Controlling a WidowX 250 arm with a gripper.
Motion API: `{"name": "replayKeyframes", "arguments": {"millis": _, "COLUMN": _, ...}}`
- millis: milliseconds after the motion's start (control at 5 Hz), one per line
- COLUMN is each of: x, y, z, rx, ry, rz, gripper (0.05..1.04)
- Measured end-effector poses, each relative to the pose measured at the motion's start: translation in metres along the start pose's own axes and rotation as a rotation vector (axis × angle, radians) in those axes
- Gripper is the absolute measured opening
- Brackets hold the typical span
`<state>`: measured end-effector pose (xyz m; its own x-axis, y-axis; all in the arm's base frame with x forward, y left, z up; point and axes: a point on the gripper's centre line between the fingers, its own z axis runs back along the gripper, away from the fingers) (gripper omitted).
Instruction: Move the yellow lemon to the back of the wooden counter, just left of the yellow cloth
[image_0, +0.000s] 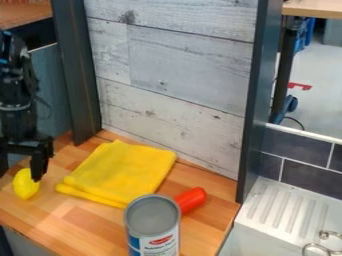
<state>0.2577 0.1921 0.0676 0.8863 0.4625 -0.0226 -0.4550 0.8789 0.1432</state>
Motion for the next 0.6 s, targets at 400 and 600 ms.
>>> {"name": "replayKeyframes", "arguments": {"millis": 400, "x": 0.008, "y": 0.009, "z": -0.006, "rx": -0.042, "ry": -0.153, "rz": 0.096, "gripper": 1.0}}
{"name": "replayKeyframes", "arguments": {"millis": 600, "x": 0.013, "y": 0.009, "z": -0.014, "rx": -0.049, "ry": -0.144, "rz": 0.119, "gripper": 1.0}}
